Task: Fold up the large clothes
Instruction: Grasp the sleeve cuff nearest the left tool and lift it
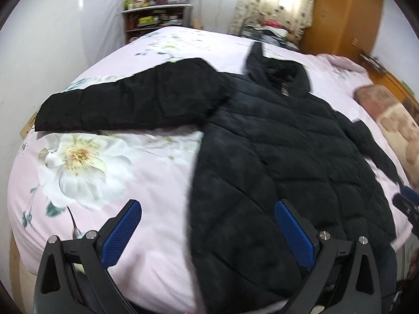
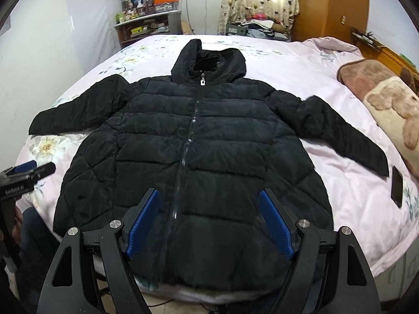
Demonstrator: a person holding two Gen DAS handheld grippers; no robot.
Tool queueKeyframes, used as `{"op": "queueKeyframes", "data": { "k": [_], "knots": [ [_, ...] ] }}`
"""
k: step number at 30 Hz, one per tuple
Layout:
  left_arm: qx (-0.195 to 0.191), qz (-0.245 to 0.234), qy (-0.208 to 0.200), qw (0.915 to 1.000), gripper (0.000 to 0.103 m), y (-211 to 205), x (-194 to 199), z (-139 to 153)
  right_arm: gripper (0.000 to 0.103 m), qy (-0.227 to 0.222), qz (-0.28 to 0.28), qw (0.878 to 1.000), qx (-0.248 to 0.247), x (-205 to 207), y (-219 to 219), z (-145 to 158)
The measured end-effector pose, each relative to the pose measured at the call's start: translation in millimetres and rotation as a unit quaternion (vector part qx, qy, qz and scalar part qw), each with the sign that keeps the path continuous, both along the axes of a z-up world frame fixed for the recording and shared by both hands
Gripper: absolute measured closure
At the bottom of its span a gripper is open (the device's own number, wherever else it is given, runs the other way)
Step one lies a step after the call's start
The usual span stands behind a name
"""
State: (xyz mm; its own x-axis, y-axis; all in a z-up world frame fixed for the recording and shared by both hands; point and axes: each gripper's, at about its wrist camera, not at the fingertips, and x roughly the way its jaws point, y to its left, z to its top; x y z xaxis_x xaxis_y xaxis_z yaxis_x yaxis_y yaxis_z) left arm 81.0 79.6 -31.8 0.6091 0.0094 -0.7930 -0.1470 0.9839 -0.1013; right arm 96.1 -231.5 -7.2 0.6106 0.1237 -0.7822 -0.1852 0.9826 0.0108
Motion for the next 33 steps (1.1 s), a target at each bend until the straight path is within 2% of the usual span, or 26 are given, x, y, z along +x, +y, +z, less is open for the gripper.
{"op": "queueKeyframes", "data": {
  "k": [3,7,9,11,18,25,33],
  "knots": [
    [-0.003,0.03,-0.001,0.9995,0.0,26,19,-8,0.025,0.002,0.007,1.0,-0.006,22,10,-6],
    [-0.007,0.065,0.001,0.9979,0.009,59,42,-18,0.025,0.001,0.015,1.0,-0.01,49,21,-15],
    [0.006,0.085,0.001,0.9964,0.012,75,51,-23,0.025,0.004,0.018,1.0,-0.015,63,27,-22],
    [0.005,0.102,0.005,0.9947,0.022,91,60,-28,0.025,0.006,0.021,1.0,-0.017,73,32,-27],
    [-0.011,0.17,-0.002,0.9853,0.023,151,80,-44,0.025,0.016,0.035,0.999,-0.025,107,48,-46],
    [-0.034,0.25,-0.01,0.9677,0.023,212,89,-58,0.025,0.026,0.028,0.999,-0.036,133,48,-60],
    [-0.039,0.287,-0.049,0.956,0.023,243,92,-66,0.025,0.042,0.012,0.998,-0.047,155,40,-76]
  ]
}}
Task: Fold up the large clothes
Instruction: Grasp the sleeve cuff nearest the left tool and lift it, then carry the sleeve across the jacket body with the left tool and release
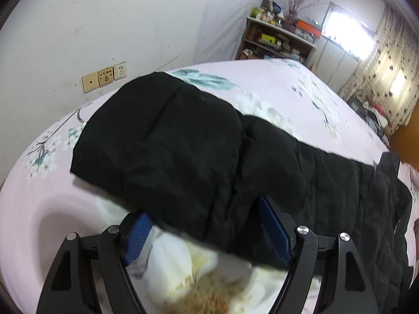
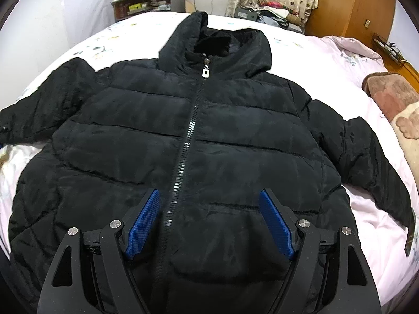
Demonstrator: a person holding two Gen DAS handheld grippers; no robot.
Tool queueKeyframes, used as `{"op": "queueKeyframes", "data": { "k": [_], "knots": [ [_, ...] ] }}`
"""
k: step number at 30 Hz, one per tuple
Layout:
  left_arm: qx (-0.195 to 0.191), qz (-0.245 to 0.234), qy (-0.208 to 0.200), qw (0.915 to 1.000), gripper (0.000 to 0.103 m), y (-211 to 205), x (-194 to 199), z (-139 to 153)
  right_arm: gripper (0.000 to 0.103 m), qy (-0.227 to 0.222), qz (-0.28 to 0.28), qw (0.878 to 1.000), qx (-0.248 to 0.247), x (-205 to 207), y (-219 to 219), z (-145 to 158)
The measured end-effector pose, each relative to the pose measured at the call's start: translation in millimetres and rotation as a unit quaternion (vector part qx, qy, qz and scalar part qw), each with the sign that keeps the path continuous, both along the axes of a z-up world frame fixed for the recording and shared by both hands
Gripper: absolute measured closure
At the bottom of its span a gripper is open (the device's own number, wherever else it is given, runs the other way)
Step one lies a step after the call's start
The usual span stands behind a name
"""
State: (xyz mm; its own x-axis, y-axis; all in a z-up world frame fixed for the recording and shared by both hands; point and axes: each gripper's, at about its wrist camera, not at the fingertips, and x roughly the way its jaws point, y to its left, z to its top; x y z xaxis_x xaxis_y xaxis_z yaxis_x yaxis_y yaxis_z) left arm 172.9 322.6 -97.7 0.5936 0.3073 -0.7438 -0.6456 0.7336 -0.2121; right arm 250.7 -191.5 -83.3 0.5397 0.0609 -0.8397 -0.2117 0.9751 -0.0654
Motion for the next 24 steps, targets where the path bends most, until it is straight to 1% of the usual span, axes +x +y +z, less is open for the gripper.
{"op": "queueKeyframes", "data": {
  "k": [1,2,3,5,7,9,11,13,15,17,20,22,24],
  "knots": [
    [0.006,0.001,-0.003,1.0,0.026,1,1,-1,0.025,0.002,-0.002,1.0,0.0,2,-1,-2],
    [0.012,0.003,-0.002,0.9999,0.034,1,3,-2,0.025,0.003,-0.004,1.0,-0.001,3,-2,-3],
    [0.02,0.004,-0.001,0.9998,0.04,3,4,-2,0.025,0.005,-0.006,1.0,-0.001,5,-3,-5],
    [0.034,0.002,0.007,0.9994,0.074,1,6,1,0.025,0.005,-0.007,1.0,0.0,6,-6,-6],
    [0.035,-0.006,0.004,0.9994,0.09,-1,7,8,0.025,0.006,-0.01,1.0,0.0,7,-8,-8],
    [0.047,-0.02,0.0,0.9987,0.092,-8,7,23,0.025,0.007,-0.013,1.0,0.002,8,-11,-9],
    [0.054,-0.039,-0.014,0.9977,0.093,-16,7,42,0.025,0.008,-0.015,1.0,0.008,7,-14,-9],
    [0.061,-0.063,-0.034,0.9956,0.094,-31,6,69,0.025,0.009,-0.017,1.0,0.011,4,-18,-7],
    [0.06,-0.085,-0.058,0.9929,0.094,-47,6,94,0.025,0.01,-0.018,1.0,0.013,1,-22,-5],
    [0.061,-0.115,-0.082,0.988,0.094,-67,6,122,0.025,0.008,-0.019,1.0,0.018,-2,-26,-2],
    [0.056,-0.167,-0.113,0.9779,0.094,-102,10,156,0.025,0.002,-0.02,0.999,0.026,-6,-35,6],
    [0.051,-0.202,-0.128,0.9696,0.094,-127,16,173,0.025,-0.003,-0.022,0.999,0.032,-9,-42,12],
    [0.046,-0.233,-0.138,0.9615,0.094,-149,24,184,0.025,-0.008,-0.026,0.999,0.036,-12,-49,16]
  ]
}}
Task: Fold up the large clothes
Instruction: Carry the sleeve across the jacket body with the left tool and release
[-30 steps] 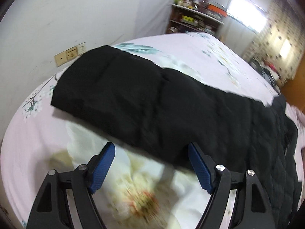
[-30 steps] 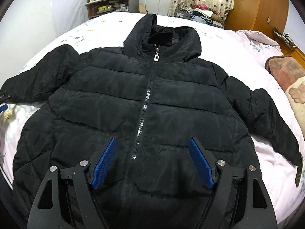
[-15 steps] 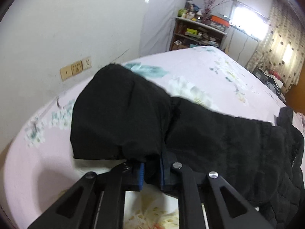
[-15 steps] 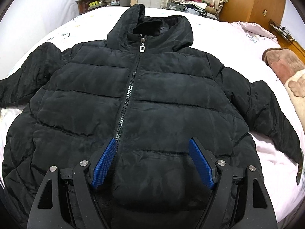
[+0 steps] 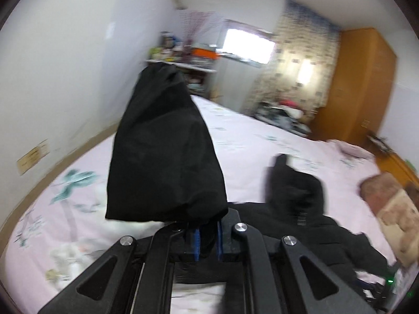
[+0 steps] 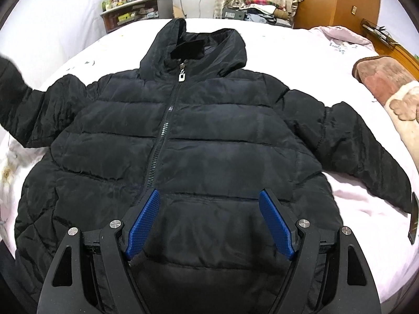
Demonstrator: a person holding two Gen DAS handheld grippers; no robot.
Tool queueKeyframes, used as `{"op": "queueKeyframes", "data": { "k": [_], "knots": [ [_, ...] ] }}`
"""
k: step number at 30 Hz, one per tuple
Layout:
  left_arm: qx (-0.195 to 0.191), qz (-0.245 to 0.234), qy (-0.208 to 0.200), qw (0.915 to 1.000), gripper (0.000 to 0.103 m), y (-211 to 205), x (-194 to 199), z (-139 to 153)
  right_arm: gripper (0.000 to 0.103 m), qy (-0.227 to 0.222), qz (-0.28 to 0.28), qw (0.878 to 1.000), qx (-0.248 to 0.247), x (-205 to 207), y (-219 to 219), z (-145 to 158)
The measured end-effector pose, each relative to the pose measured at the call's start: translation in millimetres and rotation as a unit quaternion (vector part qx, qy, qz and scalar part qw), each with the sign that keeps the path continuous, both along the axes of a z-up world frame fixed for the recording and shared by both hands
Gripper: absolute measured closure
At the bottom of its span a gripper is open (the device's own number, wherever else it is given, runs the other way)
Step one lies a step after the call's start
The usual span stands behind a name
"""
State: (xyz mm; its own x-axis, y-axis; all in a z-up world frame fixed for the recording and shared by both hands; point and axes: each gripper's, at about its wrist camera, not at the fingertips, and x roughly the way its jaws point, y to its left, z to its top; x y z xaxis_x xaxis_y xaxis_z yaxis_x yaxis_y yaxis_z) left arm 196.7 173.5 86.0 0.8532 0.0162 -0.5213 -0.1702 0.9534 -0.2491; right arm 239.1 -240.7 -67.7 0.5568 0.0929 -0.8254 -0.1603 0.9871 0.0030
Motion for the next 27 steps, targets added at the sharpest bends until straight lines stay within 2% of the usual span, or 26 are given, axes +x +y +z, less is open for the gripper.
{"op": "queueKeyframes", "data": {
  "k": [6,10,17,23,27],
  "knots": [
    [-0.028,-0.106,-0.005,0.9939,0.094,-79,30,17,0.025,-0.006,-0.025,1.0,0.017,-7,-30,4],
    [-0.045,-0.172,0.009,0.984,0.094,-140,54,6,0.025,-0.006,-0.042,0.999,0.022,-11,-49,3],
    [-0.076,-0.251,0.056,0.9634,0.094,-226,83,-35,0.025,-0.003,-0.072,0.997,0.025,-12,-84,-1],
    [-0.088,-0.298,0.104,0.9449,0.094,-265,104,-85,0.025,0.006,-0.093,0.995,0.026,-10,-106,-11],
    [-0.084,-0.308,0.131,0.9386,0.091,-273,110,-115,0.025,0.009,-0.099,0.995,0.029,-7,-112,-17]
  ]
}}
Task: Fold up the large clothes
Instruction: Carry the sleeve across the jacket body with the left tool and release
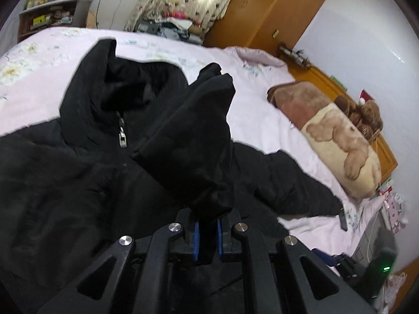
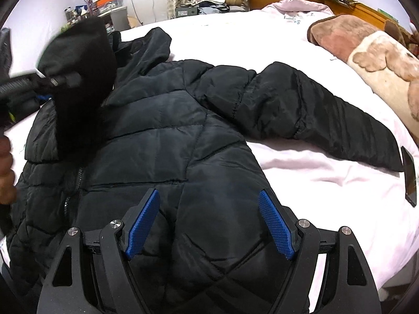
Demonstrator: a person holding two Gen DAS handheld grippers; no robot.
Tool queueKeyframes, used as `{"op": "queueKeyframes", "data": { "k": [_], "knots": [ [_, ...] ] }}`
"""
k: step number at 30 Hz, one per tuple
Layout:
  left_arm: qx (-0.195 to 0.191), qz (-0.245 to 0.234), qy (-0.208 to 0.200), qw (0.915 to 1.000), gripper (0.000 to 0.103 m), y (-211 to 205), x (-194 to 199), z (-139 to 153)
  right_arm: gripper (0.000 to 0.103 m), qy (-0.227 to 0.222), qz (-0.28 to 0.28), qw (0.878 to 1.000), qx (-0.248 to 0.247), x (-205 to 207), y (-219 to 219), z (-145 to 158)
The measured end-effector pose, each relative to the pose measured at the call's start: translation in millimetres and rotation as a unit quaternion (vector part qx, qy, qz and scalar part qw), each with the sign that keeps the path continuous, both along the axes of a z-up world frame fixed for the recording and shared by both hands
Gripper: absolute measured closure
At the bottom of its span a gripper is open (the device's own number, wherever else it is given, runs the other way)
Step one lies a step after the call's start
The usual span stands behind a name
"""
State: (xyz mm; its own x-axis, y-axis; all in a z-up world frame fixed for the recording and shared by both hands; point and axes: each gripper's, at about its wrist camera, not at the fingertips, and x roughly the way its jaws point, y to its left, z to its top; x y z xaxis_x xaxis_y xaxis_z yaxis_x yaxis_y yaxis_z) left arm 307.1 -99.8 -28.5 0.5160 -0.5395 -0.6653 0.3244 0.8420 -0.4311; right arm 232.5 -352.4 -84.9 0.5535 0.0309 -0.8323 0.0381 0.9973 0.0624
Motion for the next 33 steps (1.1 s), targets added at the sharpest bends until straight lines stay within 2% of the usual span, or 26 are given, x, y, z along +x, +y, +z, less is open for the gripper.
{"op": "queueKeyframes", "data": {
  "k": [1,3,4,5,8,10,12,15,17,18,20,21,22,24,27,30,33],
  "knots": [
    [-0.005,-0.009,0.009,0.9999,0.086,1,2,-5,0.025,-0.001,0.0,1.0,0.001,1,0,0],
    [-0.025,-0.03,0.041,0.9984,0.059,-5,9,-14,0.025,-0.007,0.003,1.0,0.004,3,2,3],
    [-0.033,-0.033,0.051,0.9976,0.038,-5,10,-17,0.025,-0.011,0.004,1.0,0.005,6,4,5],
    [-0.046,-0.033,0.049,0.9972,0.033,-1,8,-13,0.025,-0.017,0.007,1.0,0.008,8,6,8],
    [-0.076,-0.037,0.033,0.9959,0.026,7,-2,5,0.025,-0.038,0.013,0.999,0.016,13,13,20],
    [-0.085,-0.038,0.018,0.9955,0.026,19,-8,19,0.025,-0.051,0.017,0.998,0.024,18,18,28],
    [-0.07,-0.022,-0.015,0.9972,0.026,42,-13,34,0.025,-0.062,0.021,0.997,0.027,24,25,34],
    [-0.006,0.037,-0.04,0.9985,0.026,89,-9,37,0.025,-0.069,0.036,0.997,0.022,37,38,36],
    [0.043,0.081,-0.039,0.995,0.028,119,-2,29,0.025,-0.06,0.043,0.997,0.025,51,46,29],
    [0.059,0.1,-0.034,0.9927,0.032,134,1,23,0.025,-0.05,0.044,0.997,0.028,58,48,23],
    [0.084,0.135,-0.013,0.9871,0.047,159,7,5,0.032,-0.033,0.052,0.997,0.04,79,54,11],
    [0.092,0.149,0.0,0.9846,0.05,169,9,-5,0.039,-0.026,0.056,0.998,0.029,91,59,2],
    [0.095,0.158,0.011,0.9828,0.056,177,11,-15,0.046,-0.021,0.059,0.998,0.02,99,62,-6],
    [0.093,0.166,0.027,0.9814,0.06,183,10,-34,0.055,-0.003,0.061,0.998,0.01,117,65,-25],
    [0.092,0.162,0.024,0.9822,0.06,178,10,-49,0.055,0.011,0.064,0.998,0.007,138,63,-50],
    [0.112,0.159,0.015,0.9809,0.059,167,7,-56,0.055,0.007,0.077,0.997,-0.02,144,69,-56],
    [0.103,0.157,0.019,0.9819,0.06,169,7,-54,0.055,0.008,0.078,0.997,-0.013,144,66,-57]
  ]
}}
